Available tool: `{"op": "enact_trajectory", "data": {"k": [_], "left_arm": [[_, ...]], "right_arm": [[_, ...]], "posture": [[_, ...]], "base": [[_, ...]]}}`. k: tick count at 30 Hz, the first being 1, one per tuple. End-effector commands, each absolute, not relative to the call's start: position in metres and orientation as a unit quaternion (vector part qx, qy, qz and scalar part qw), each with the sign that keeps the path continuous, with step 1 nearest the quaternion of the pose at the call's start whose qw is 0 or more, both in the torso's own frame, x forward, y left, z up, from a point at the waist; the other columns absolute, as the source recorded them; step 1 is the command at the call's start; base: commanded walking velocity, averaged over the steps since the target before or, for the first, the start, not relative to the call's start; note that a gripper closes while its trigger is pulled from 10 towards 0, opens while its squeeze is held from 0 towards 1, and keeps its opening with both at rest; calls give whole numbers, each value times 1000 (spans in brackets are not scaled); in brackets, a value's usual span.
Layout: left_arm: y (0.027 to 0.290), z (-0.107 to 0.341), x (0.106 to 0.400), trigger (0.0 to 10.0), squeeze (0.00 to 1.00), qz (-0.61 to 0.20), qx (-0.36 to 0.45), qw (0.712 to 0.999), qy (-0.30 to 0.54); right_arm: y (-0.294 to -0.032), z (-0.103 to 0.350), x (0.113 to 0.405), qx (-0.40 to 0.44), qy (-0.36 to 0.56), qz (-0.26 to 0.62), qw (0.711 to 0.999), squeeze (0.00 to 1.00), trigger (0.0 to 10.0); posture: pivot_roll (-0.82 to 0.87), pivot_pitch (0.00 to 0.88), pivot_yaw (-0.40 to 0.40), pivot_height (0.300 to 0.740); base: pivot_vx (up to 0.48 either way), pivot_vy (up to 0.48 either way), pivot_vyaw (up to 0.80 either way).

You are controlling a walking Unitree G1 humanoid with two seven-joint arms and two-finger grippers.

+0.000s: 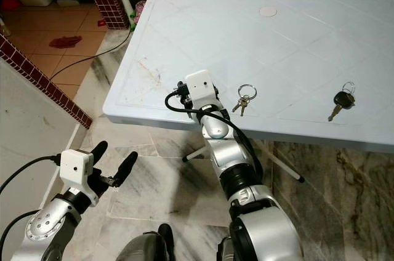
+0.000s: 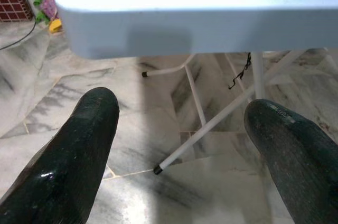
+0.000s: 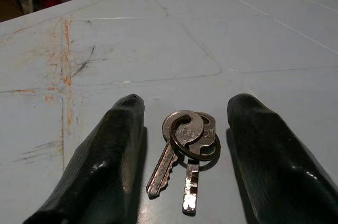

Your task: Hang keys on a hook

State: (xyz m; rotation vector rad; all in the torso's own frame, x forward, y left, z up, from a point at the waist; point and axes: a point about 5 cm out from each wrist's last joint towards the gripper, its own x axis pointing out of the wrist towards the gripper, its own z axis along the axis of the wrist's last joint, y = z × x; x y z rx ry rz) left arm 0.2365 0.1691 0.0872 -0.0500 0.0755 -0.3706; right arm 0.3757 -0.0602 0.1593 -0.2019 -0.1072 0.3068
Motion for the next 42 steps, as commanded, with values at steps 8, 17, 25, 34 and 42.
{"op": "enact_trajectory", "data": {"k": [8,17,25,34,42], "left_arm": [[173,81,235,10000,0,-182,-12,982,52],[172,81,236,10000,0,-183,-10,982,51],[172,81,236,10000,0,-184,-5,982,49],[172,80,237,10000,0,-185,0,981,50],[171,80,239,10000,0,-185,5,982,49]], "right_arm": [[-64,141,372,-92,-20,152,984,475,0],[-64,142,373,-95,-24,152,983,475,0],[-65,140,372,-100,-26,150,983,475,0],[-67,138,372,-103,-26,146,984,475,0],[-74,155,374,-121,-85,111,983,475,0]], "posture": [[25,272,117,740],[28,270,117,740],[28,268,119,740],[27,263,123,740],[29,252,122,740]], "base": [[0,0,0],[0,0,0],[0,0,0],[0,0,0],[0,0,0]]}}
